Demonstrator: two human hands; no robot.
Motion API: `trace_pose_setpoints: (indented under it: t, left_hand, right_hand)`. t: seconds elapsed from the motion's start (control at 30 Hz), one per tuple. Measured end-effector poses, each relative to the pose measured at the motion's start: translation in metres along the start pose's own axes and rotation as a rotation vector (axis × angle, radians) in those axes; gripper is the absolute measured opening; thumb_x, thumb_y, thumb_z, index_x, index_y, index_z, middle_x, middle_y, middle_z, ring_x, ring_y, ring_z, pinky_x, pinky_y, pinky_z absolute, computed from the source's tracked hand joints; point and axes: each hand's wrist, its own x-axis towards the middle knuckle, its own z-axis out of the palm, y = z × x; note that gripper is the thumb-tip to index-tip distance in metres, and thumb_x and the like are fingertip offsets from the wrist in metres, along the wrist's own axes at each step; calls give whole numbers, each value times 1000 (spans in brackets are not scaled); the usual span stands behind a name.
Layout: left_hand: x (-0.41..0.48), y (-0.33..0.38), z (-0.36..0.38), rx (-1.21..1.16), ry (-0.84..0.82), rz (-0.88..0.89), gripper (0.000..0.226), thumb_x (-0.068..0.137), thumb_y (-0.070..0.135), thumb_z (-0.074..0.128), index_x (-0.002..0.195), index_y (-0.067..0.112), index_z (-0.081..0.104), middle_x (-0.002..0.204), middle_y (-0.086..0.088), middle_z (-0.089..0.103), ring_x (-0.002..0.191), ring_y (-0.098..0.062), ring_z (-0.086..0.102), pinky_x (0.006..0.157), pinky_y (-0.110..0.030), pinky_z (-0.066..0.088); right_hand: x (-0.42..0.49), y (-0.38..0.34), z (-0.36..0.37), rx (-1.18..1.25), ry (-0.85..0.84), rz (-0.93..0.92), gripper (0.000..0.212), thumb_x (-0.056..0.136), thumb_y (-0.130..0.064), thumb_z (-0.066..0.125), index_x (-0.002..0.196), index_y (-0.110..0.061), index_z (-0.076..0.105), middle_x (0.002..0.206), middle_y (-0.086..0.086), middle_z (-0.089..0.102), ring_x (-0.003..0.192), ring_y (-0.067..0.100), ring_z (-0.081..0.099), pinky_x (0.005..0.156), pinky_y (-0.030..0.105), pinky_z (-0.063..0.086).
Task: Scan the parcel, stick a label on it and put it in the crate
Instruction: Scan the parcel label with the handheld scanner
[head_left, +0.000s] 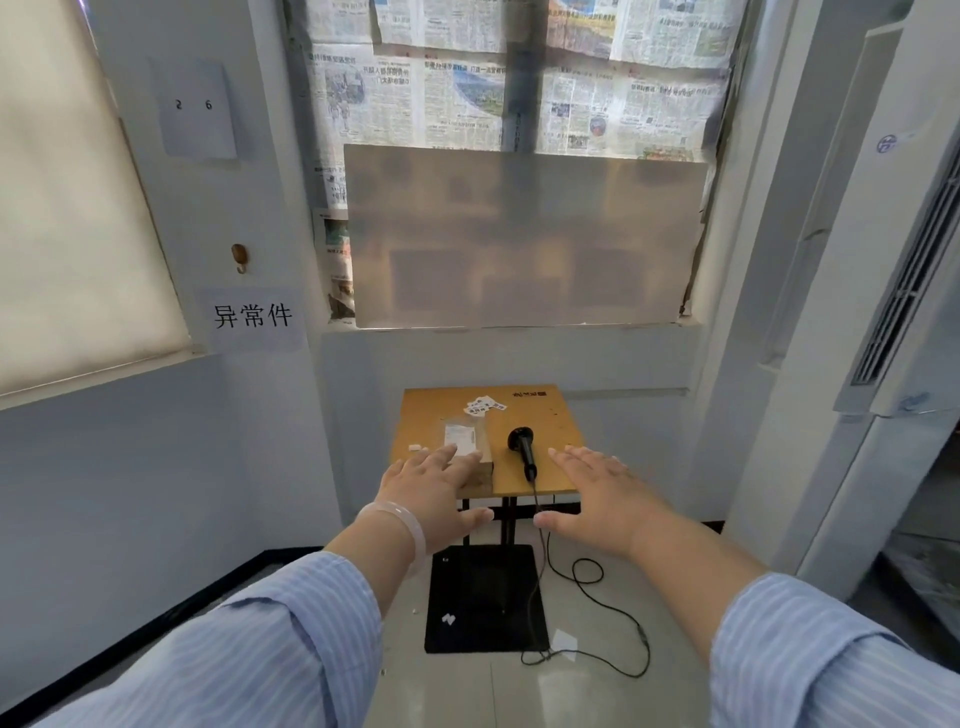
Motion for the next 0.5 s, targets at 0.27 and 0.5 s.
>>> trace_pose_setpoints:
  t: [0.27, 0.5]
  left_hand:
    - [122, -18, 36, -18, -92, -87, 78, 87, 68, 40, 151, 40, 6, 163, 4, 10, 149, -24, 10, 118, -46, 11]
    - [205, -47, 77, -23, -182, -138, 76, 86, 69, 38, 150, 39, 9, 162, 3, 13, 146, -26, 18, 117, -46, 21]
  right_hand:
    - [127, 50, 25, 9, -98, -28, 91, 82, -70, 47, 153, -31, 5, 163, -4, 8, 149, 18, 7, 121, 43, 12]
    - [216, 89, 49, 49, -168, -30, 89, 83, -68, 49, 154, -30, 10, 162, -4, 13, 148, 17, 13, 118, 39, 17]
